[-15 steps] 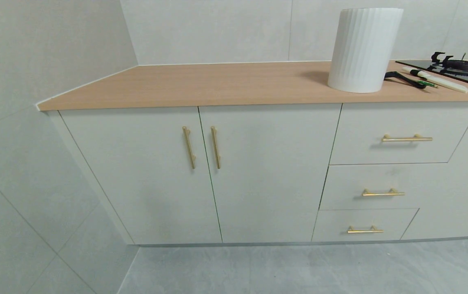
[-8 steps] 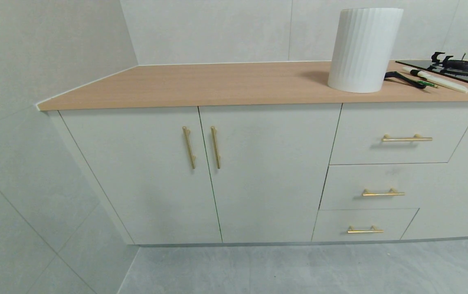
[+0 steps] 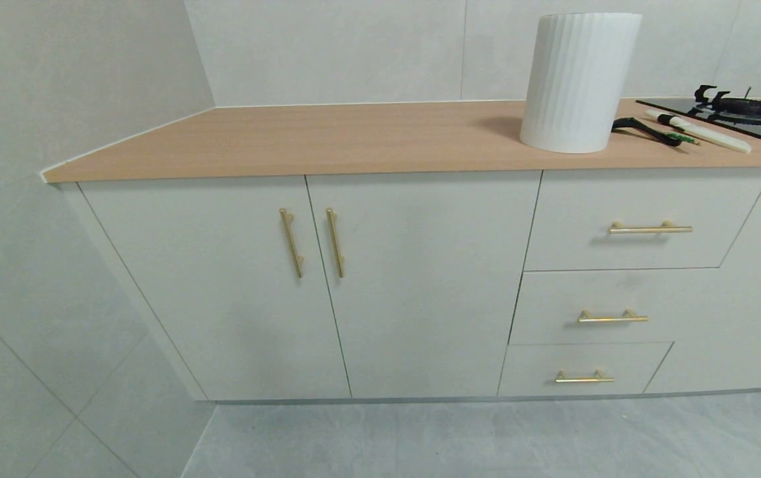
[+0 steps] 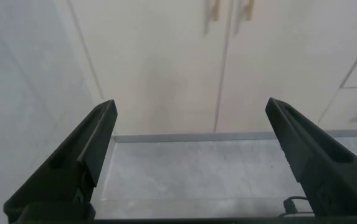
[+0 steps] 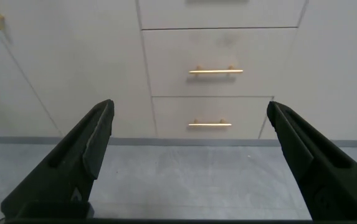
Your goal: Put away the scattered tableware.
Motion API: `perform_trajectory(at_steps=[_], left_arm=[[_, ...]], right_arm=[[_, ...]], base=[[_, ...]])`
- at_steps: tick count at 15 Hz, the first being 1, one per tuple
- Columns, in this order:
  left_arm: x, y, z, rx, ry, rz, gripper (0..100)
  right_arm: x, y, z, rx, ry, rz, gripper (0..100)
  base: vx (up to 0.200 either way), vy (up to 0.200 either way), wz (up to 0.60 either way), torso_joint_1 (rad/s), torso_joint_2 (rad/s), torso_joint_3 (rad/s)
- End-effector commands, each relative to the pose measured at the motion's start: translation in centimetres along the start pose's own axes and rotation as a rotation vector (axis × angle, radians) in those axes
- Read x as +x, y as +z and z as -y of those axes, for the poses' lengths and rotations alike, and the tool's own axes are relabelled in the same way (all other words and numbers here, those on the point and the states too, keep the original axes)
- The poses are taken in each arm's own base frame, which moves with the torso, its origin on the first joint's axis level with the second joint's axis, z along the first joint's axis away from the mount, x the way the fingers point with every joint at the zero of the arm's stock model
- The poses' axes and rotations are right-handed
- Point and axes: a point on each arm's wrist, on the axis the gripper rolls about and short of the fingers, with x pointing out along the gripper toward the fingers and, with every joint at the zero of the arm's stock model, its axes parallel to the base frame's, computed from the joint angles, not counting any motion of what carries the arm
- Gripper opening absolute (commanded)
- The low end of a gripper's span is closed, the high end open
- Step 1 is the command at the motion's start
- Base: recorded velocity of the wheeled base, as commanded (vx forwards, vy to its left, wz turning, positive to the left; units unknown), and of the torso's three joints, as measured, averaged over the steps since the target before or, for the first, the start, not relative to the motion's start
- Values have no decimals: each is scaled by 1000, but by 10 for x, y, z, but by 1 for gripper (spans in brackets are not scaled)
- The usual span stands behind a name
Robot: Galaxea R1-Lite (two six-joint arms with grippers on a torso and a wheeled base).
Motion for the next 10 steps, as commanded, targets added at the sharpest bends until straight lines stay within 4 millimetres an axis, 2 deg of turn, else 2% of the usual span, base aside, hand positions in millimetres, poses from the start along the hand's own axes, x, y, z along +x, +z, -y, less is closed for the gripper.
perform_trajectory(at_steps=[1, 10], left_arm=[[0, 0, 0, 0, -1, -2, 100], [0, 0, 0, 0, 0, -2, 100]], right_arm=[[0, 0, 0, 0, 0, -2, 100], [0, 0, 0, 0, 0, -2, 100]], base=[[0, -200, 0, 7, -2, 2], [0, -200, 0, 3, 1, 5]])
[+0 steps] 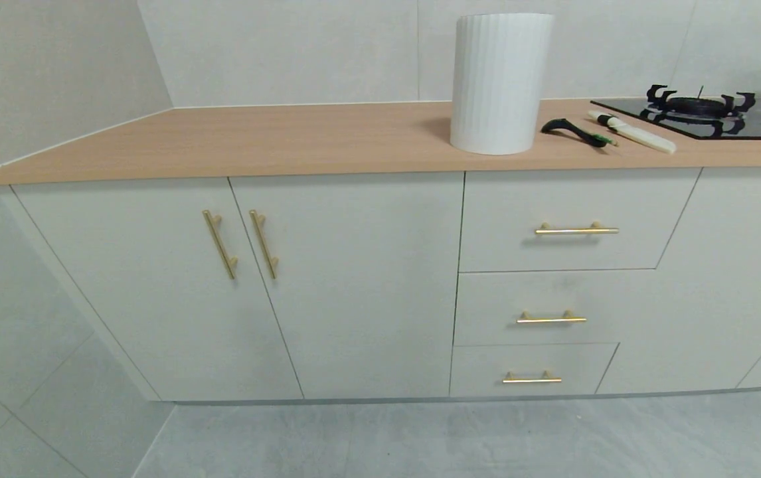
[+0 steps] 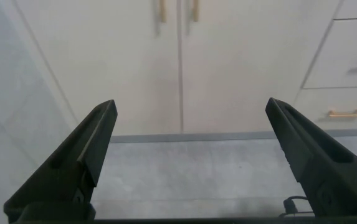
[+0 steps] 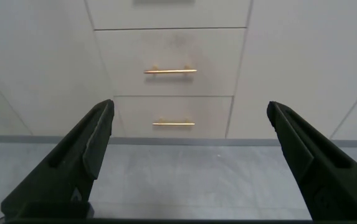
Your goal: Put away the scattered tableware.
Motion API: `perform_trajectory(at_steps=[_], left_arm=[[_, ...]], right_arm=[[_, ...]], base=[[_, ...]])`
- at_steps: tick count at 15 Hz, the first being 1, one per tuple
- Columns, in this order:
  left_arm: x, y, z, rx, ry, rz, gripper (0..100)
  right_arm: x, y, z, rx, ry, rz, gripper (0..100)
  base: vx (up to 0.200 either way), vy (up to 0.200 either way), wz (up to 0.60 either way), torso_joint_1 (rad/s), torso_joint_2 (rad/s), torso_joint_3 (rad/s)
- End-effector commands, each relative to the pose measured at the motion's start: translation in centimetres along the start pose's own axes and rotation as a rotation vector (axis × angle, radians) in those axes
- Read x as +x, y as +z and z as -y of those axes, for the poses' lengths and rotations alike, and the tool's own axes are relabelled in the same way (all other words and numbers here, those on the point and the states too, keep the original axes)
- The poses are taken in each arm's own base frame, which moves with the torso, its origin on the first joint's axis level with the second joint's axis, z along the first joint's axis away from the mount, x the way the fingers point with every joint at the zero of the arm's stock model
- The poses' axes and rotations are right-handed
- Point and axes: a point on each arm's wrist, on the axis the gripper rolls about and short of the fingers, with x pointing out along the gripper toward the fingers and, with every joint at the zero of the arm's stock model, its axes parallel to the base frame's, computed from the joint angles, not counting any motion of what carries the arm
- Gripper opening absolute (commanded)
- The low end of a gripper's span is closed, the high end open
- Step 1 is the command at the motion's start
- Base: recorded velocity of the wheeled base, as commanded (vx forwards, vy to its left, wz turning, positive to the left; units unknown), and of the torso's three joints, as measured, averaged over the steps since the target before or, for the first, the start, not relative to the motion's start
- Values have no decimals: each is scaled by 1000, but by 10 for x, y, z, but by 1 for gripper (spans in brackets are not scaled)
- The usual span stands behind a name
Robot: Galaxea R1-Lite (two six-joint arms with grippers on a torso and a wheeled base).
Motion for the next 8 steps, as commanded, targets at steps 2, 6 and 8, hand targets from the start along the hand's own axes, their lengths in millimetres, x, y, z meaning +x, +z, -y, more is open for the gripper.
perform_trajectory(at_steps=[2, 6, 8], left_arm=[[0, 0, 0, 1, 1, -1, 100], [0, 0, 0, 1, -1, -1, 100], [0, 0, 0, 1, 1, -1, 100]], right_arm=[[0, 0, 0, 0, 0, -2, 100], [0, 0, 0, 2, 0, -2, 100], [0, 0, 0, 3, -1, -2, 100]], base=[[0, -100, 0, 1, 1, 4], [0, 0, 0, 0, 0, 0], [0, 0, 0, 0, 0, 0]])
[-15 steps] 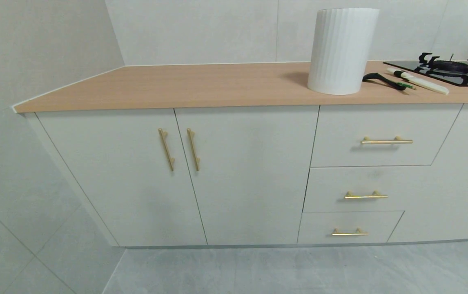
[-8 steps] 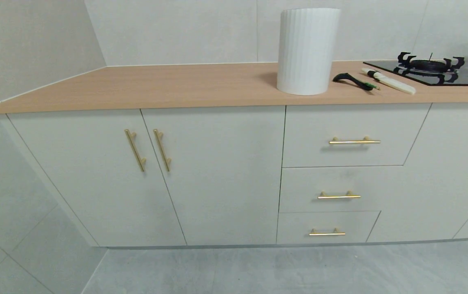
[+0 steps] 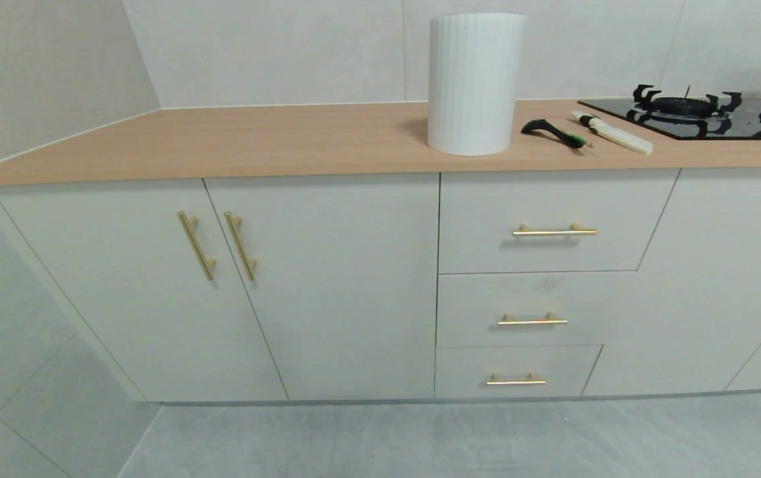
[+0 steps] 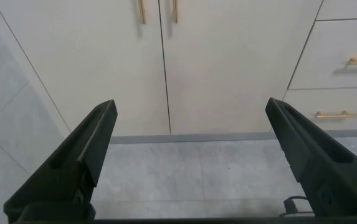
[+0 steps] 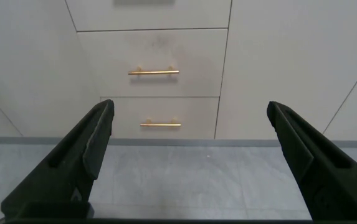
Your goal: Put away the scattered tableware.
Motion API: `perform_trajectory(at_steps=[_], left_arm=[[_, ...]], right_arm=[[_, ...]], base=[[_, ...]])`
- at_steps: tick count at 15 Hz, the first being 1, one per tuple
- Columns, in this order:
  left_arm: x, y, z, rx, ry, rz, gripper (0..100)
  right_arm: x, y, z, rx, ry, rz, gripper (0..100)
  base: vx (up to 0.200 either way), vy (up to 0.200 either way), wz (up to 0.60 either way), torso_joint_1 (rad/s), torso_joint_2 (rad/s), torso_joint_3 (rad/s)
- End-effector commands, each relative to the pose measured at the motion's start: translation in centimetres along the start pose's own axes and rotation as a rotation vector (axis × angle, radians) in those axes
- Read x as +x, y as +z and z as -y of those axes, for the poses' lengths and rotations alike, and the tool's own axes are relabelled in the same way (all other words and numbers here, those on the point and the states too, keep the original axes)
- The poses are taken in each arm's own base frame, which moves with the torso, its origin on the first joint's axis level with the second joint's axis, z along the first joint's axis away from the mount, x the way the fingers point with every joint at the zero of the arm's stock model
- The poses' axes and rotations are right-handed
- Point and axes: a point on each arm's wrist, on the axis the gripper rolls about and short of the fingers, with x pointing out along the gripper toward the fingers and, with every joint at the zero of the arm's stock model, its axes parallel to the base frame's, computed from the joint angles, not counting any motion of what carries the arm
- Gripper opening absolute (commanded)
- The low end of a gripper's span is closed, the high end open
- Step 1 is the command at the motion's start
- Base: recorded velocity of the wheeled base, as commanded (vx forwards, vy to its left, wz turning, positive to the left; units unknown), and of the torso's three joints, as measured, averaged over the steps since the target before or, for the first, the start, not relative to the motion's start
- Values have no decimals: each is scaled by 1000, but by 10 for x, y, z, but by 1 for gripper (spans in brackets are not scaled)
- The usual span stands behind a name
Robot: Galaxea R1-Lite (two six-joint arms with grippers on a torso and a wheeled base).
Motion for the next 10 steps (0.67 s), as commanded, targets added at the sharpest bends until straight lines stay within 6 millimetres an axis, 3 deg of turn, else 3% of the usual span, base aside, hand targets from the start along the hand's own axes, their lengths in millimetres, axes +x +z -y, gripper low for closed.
perform_trajectory(at_steps=[1, 2, 8, 10], left_arm=[[0, 0, 0, 0, -1, -1, 100], [0, 0, 0, 0, 1, -1, 100], [0, 0, 0, 0, -1, -1, 100], [0, 0, 0, 0, 1, -1, 100]], right_arm=[[0, 0, 0, 0, 0, -1, 100], [0, 0, 0, 0, 0, -1, 100], [0, 0, 0, 2, -1, -1, 100], [0, 0, 0, 2, -1, -1, 100]], base=[[0, 0, 0, 0, 0, 0], [0, 0, 0, 0, 0, 0], [200, 0, 0, 3, 3, 5], [0, 0, 0, 0, 0, 0]])
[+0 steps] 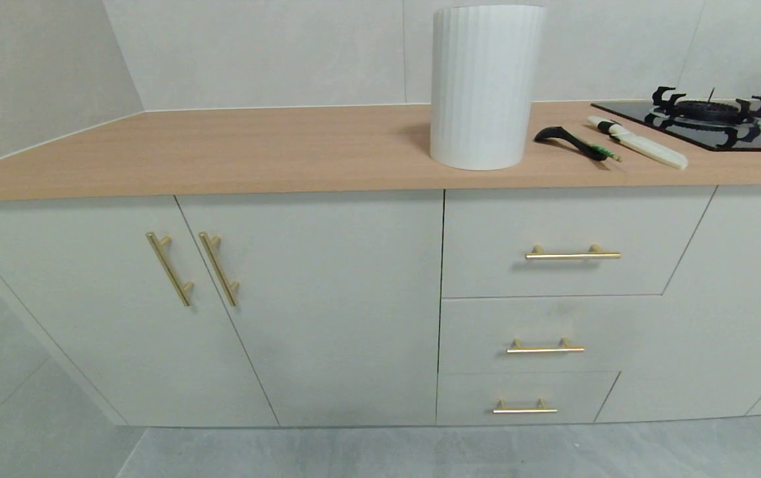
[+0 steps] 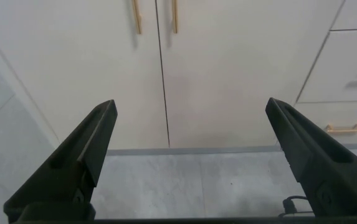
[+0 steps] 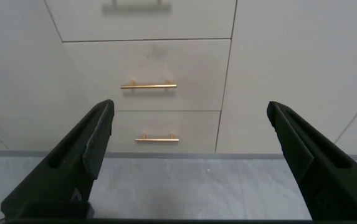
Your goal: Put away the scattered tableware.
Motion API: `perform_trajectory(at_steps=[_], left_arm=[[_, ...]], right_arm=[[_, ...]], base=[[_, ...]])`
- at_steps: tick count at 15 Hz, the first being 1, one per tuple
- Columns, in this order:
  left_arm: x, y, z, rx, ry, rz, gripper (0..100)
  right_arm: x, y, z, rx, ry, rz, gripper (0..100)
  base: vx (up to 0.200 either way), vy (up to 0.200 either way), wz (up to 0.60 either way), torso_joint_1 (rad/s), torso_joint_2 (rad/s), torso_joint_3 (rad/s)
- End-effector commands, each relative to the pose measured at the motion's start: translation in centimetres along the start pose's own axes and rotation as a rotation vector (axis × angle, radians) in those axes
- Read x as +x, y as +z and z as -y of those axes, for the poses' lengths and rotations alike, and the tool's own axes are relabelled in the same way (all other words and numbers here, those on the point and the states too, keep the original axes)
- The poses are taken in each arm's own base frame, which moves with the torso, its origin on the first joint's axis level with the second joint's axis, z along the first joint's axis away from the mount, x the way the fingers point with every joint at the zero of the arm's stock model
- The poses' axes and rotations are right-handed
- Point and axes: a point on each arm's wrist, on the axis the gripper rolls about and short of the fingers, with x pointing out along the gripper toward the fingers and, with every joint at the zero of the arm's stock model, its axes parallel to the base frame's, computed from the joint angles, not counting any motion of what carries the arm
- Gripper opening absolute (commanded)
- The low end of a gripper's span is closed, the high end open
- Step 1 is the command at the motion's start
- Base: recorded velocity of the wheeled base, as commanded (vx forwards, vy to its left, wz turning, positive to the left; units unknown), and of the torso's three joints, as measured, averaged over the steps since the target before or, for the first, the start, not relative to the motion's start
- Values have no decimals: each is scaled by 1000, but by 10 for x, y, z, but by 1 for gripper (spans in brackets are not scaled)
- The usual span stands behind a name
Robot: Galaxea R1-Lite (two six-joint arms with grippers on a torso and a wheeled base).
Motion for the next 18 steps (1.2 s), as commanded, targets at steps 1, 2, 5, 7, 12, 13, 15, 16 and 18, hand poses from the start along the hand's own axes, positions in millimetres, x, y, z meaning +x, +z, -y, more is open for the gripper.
perform_trajectory(at_steps=[1, 2, 5, 7, 12, 13, 15, 16, 18], left_arm=[[0, 0, 0, 0, 1, -2, 100], [0, 0, 0, 0, 1, -2, 100], [0, 0, 0, 0, 1, -2, 100], [0, 0, 0, -1, 1, -2, 100], [0, 0, 0, -1, 1, -2, 100], [0, 0, 0, -3, 1, -2, 100], [0, 0, 0, -3, 1, -2, 100], [0, 0, 0, -3, 1, -2, 100], [0, 0, 0, -3, 1, -2, 100]], right_arm=[[0, 0, 0, 0, 1, -1, 100], [0, 0, 0, -1, 1, -1, 100], [0, 0, 0, -4, 1, -1, 100], [0, 0, 0, -6, 2, -1, 100], [0, 1, 0, -27, 10, 5, 100], [-5, 22, -1, -22, 31, 65, 100], [-1, 71, 0, 18, 103, 62, 100], [9, 78, 0, 12, 129, -3, 100], [41, 81, -3, -61, 181, -187, 100]], base=[[0, 0, 0, 0, 0, 0], [0, 0, 0, 0, 0, 0], [0, 0, 0, 0, 0, 0], [0, 0, 0, 0, 0, 0], [0, 0, 0, 0, 0, 0], [0, 0, 0, 0, 0, 0], [0, 0, 0, 0, 0, 0], [0, 0, 0, 0, 0, 0], [0, 0, 0, 0, 0, 0]])
